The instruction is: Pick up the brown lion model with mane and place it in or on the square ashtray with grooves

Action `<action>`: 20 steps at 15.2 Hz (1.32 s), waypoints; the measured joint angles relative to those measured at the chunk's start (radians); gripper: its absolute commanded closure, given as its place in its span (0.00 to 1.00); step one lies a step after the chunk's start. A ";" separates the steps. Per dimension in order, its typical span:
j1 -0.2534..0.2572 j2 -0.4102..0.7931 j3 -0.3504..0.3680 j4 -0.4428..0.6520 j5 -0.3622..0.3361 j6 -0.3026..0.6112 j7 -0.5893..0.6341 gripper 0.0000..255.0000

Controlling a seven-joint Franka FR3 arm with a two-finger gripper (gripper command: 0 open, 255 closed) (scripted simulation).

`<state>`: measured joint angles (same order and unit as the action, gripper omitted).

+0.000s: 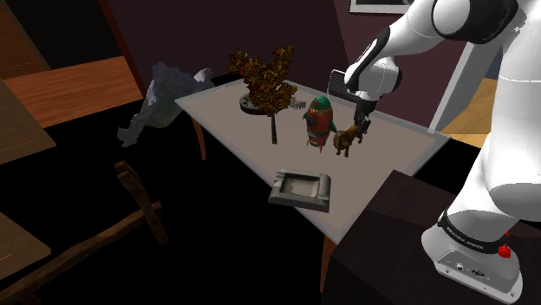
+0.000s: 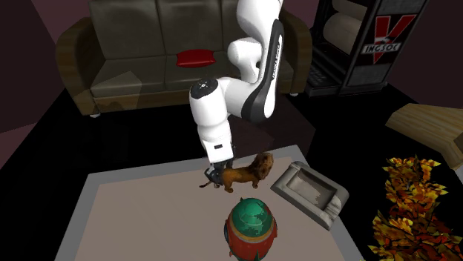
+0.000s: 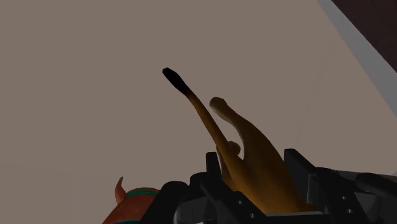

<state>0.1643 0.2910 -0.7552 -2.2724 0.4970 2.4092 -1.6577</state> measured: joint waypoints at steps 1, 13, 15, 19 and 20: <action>0.005 -0.010 -0.007 0.002 -0.013 -0.008 0.010 1.00; 0.220 -0.177 0.011 -0.111 -0.172 0.045 0.345 1.00; 0.247 -0.176 0.030 -0.114 -0.172 0.056 0.388 1.00; 0.314 -0.188 0.072 -0.125 -0.186 0.077 0.507 1.00; 0.327 -0.175 0.086 -0.116 -0.174 0.081 0.525 1.00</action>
<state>0.4909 0.1161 -0.6693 -2.3888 0.3228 2.4902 -1.1326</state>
